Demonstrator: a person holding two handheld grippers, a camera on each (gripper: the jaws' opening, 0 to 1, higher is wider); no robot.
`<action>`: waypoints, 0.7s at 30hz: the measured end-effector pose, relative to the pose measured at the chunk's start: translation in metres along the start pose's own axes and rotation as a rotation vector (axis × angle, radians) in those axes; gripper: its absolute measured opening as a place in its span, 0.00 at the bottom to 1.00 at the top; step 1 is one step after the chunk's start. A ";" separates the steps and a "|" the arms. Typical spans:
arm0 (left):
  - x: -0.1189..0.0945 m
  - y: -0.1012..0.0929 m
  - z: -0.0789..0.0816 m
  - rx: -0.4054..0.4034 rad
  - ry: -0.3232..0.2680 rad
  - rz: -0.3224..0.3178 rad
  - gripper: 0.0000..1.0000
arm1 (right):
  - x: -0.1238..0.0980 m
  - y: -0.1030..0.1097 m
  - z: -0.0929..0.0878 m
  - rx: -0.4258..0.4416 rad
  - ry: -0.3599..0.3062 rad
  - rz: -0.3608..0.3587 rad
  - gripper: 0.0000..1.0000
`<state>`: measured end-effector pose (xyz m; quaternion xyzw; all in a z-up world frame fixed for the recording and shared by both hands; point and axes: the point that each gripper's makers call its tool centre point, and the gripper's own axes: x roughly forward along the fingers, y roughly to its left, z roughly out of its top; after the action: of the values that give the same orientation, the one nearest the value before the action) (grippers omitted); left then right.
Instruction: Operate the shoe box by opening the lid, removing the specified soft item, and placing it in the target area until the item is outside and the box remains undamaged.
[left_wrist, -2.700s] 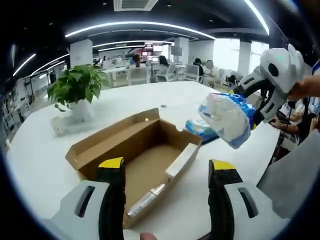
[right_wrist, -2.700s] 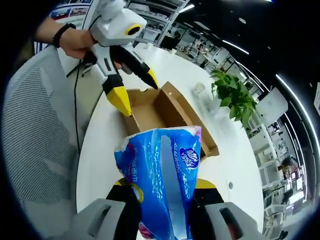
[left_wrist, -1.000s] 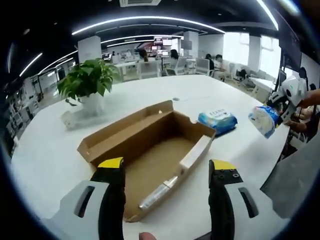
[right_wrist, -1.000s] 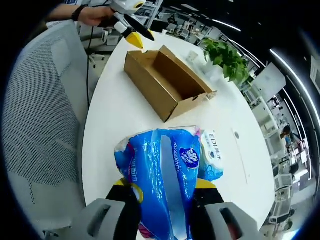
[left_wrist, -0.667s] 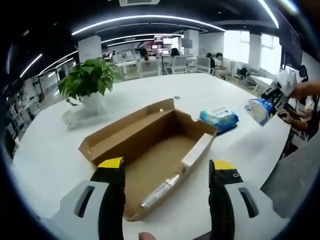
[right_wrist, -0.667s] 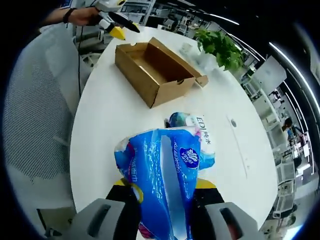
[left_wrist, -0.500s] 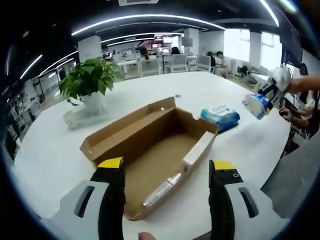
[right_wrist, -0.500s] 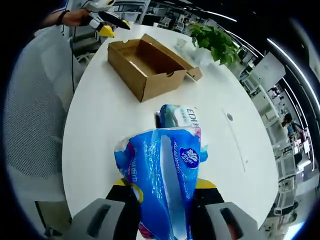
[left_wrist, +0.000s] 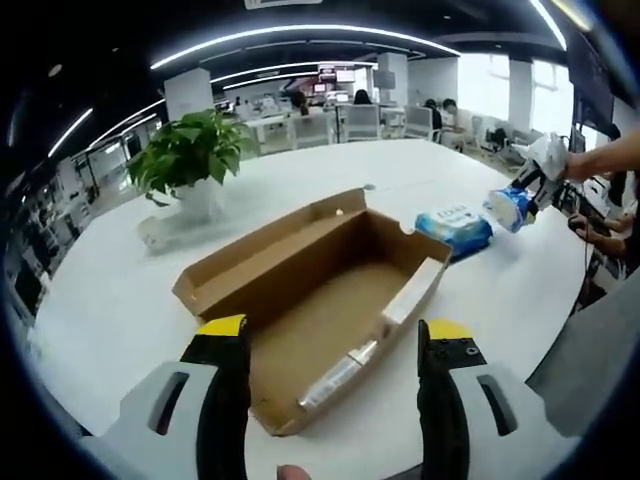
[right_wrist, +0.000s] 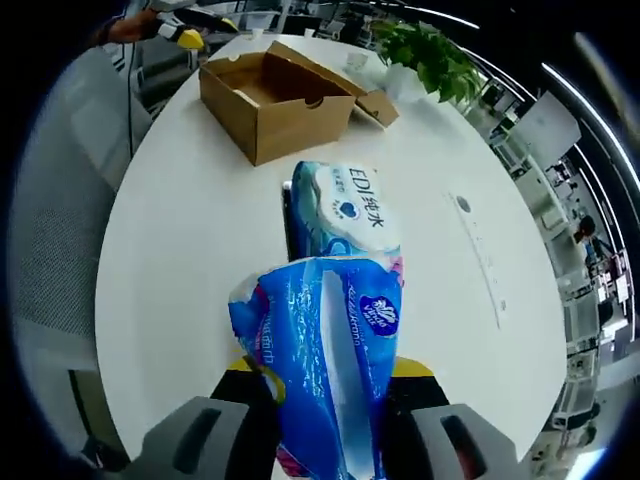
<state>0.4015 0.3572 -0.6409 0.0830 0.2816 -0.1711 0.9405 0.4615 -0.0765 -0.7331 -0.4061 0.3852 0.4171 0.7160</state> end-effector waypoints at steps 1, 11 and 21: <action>0.000 0.000 0.000 0.000 0.001 0.001 0.66 | 0.001 -0.001 -0.001 0.007 0.001 0.003 0.34; 0.001 0.004 -0.004 0.000 0.016 0.011 0.66 | 0.020 -0.013 -0.018 -0.003 0.026 0.018 0.36; 0.001 0.006 -0.009 0.002 0.033 0.018 0.66 | 0.033 -0.018 -0.034 0.010 0.051 0.031 0.37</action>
<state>0.4002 0.3642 -0.6487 0.0893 0.2960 -0.1616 0.9372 0.4820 -0.1034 -0.7702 -0.4070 0.4118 0.4155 0.7015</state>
